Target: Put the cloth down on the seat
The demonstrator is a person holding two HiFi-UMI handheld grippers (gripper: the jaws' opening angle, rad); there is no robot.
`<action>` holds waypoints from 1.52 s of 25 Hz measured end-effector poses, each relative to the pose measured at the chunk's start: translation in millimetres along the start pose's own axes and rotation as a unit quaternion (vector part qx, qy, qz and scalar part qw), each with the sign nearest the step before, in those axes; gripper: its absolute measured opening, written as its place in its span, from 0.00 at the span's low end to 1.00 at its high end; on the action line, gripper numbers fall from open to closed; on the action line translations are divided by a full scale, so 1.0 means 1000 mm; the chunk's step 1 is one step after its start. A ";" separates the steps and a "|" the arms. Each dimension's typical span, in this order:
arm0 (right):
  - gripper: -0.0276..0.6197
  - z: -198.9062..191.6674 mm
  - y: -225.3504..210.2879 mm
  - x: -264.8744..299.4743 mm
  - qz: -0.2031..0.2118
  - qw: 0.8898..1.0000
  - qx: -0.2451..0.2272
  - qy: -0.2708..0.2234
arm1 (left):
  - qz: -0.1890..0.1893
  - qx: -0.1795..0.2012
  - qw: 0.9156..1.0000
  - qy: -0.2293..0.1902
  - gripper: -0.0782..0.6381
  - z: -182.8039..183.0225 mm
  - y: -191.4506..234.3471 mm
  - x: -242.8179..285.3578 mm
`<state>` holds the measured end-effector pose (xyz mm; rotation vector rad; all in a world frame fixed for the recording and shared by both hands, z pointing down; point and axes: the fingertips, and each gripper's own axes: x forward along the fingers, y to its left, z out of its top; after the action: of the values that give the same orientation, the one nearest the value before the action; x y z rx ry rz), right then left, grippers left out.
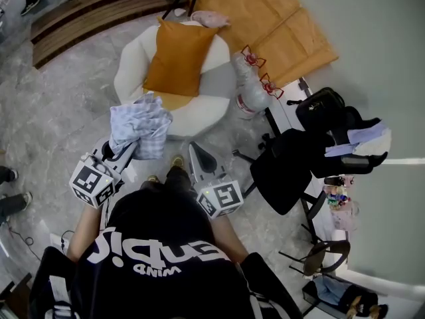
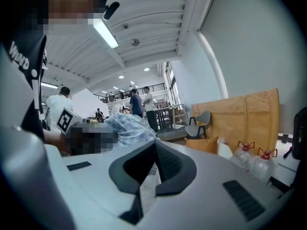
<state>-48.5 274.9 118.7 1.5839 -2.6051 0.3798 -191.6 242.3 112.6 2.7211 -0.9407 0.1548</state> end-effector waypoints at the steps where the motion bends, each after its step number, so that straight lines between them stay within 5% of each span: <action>1: 0.07 0.000 -0.004 0.002 -0.001 1.000 0.001 0.001 | -0.001 0.000 1.000 0.000 0.24 0.001 0.001 0.004; 10: 0.07 0.004 -0.029 0.016 -0.002 1.000 0.005 0.000 | 0.003 -0.001 1.000 0.008 0.24 0.003 0.011 0.027; 23: 0.07 0.015 -0.122 0.046 0.001 1.000 0.017 0.004 | 0.001 -0.004 1.000 0.008 0.24 0.025 0.014 0.118; 38: 0.07 0.038 -0.227 0.076 0.010 1.000 0.016 -0.011 | 0.055 -0.006 0.998 0.012 0.24 0.055 0.031 0.203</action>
<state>119.2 100.5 135.8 1.5827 -2.6463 0.4093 -50.1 83.6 103.7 2.6510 -1.0807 0.2016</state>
